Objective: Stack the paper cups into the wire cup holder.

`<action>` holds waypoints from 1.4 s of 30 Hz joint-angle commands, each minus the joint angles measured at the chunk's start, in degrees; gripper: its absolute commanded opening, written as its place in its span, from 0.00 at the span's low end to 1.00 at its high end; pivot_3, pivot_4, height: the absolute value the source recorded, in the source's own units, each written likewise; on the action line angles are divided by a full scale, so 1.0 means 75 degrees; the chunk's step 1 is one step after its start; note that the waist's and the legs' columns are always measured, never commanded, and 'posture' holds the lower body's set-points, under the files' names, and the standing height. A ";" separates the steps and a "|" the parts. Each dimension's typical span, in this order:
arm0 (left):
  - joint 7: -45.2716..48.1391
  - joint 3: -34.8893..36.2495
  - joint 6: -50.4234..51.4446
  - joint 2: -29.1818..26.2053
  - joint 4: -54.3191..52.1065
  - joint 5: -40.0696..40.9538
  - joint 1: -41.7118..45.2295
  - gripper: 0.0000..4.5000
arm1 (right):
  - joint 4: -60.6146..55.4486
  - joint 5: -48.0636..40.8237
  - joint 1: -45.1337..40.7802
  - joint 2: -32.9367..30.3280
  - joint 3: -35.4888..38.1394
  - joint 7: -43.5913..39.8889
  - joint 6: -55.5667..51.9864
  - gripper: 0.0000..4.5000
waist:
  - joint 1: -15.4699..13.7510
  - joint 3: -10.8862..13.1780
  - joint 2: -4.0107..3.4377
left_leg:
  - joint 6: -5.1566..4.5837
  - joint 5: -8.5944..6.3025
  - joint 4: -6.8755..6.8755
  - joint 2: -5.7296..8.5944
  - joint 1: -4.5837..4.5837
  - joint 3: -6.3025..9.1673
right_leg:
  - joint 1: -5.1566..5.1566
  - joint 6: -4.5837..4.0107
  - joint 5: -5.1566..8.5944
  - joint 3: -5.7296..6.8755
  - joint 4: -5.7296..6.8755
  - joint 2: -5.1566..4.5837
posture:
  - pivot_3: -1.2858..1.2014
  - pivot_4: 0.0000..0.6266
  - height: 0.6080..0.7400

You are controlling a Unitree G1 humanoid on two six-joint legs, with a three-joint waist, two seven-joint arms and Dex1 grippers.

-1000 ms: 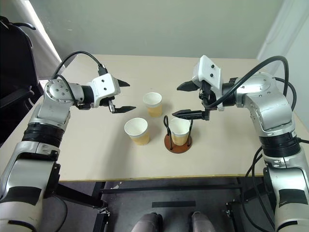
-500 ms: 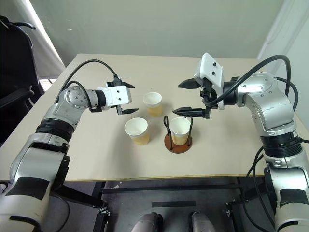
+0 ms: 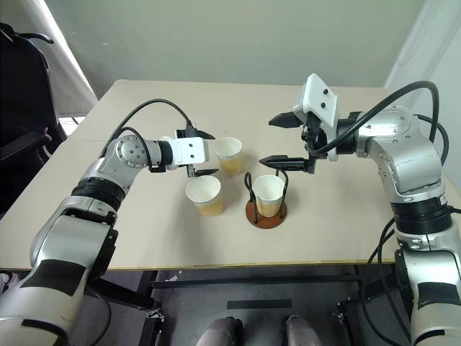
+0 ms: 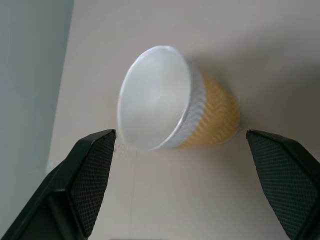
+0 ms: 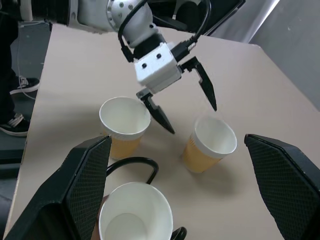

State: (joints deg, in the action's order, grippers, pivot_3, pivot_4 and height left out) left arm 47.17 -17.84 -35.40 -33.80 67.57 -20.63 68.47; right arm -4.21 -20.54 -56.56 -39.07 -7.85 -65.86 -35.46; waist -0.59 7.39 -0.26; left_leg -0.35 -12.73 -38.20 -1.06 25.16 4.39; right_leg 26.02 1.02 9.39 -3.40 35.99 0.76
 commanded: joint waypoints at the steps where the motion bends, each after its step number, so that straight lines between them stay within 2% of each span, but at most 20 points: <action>1: -0.0285 -0.0071 -0.0145 0.0109 0.0109 -0.0189 0.0332 1.00 | -0.0282 -0.0220 -0.0009 -0.0062 0.0370 0.0088 -0.0003 0.96 | -0.0005 0.0000 0.0000 | 0.0000 0.0000 0.0000 0.0000 0.0000 0.0000 | 0.0000 0.0001 0.0000 0.0000 0.0000 0.0000 | 0.52 0.24 1.00; 8: -0.0850 -0.0261 -0.0138 0.0340 0.0427 -0.0582 0.0583 1.00 | -0.0448 -0.0334 0.0070 -0.0099 0.0445 0.0225 -0.0116 0.96 | -0.0008 0.0000 0.0000 | 0.0000 0.0000 -0.0004 0.0001 0.0000 -0.0001 | -0.0002 0.0009 0.0001 0.0000 0.0000 0.0000 | 0.52 0.24 1.00; 23: -0.0785 -0.0440 -0.0015 0.0302 0.0597 -0.0869 0.0479 1.00 | -0.0470 -0.0483 0.0094 -0.0126 0.0440 0.0358 -0.0160 0.96 | -0.0008 0.0000 0.0000 | 0.0000 0.0000 -0.0011 0.0002 -0.0001 -0.0002 | -0.0006 0.0022 0.0001 0.0000 0.0001 0.0001 | 0.52 0.24 1.00; 27: -0.0777 -0.0486 -0.0031 0.0337 0.0618 -0.0914 0.0408 0.79 | -0.0429 -0.0491 0.0071 -0.0109 0.0428 0.0379 -0.0118 0.97 | -0.0008 0.0000 0.0000 | 0.0000 0.0000 -0.0012 0.0002 -0.0001 -0.0002 | -0.0005 0.0023 0.0001 0.0000 0.0002 0.0002 | 0.52 0.24 1.00; 36: -0.0683 -0.0475 0.0013 0.0405 0.0670 -0.0897 0.0451 0.05 | -0.0451 -0.0542 0.0022 -0.0278 0.0578 0.0181 0.0158 0.97 | -0.0019 0.0000 0.0000 | 0.0000 0.0000 -0.0015 0.0003 0.0001 -0.0002 | -0.0006 0.0026 0.0000 0.0000 0.0002 0.0001 | 0.52 0.24 1.00; 37: -0.0658 -0.0471 0.0013 0.0407 0.0671 -0.0894 0.0458 0.01 | -0.0440 -0.0541 0.0013 -0.0313 0.0590 0.0148 0.0174 0.97 | -0.0021 0.0000 0.0000 | 0.0000 0.0000 -0.0015 0.0003 0.0001 -0.0002 | -0.0006 0.0026 0.0000 0.0000 0.0002 0.0001 | 0.52 0.24 1.00; 42: -0.0460 -0.0449 -0.0009 0.0362 0.0657 -0.0861 0.0498 0.01 | -0.0381 -0.0555 0.0003 -0.0500 0.0627 -0.0026 0.0219 0.97 | -0.0016 0.0000 0.0000 | 0.0000 0.0000 -0.0017 0.0003 0.0002 -0.0002 | -0.0006 0.0027 0.0000 0.0000 0.0002 0.0001 | 0.52 0.24 1.00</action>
State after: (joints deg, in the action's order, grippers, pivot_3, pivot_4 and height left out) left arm 42.79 -21.72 -35.05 -30.49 73.01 -27.63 71.06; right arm -6.11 -23.58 -55.28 -41.78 -5.36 -65.34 -34.76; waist -0.71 7.39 -0.26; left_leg -0.35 -12.72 -38.33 -1.03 25.17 4.37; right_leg 25.98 1.22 9.39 -3.40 36.00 0.78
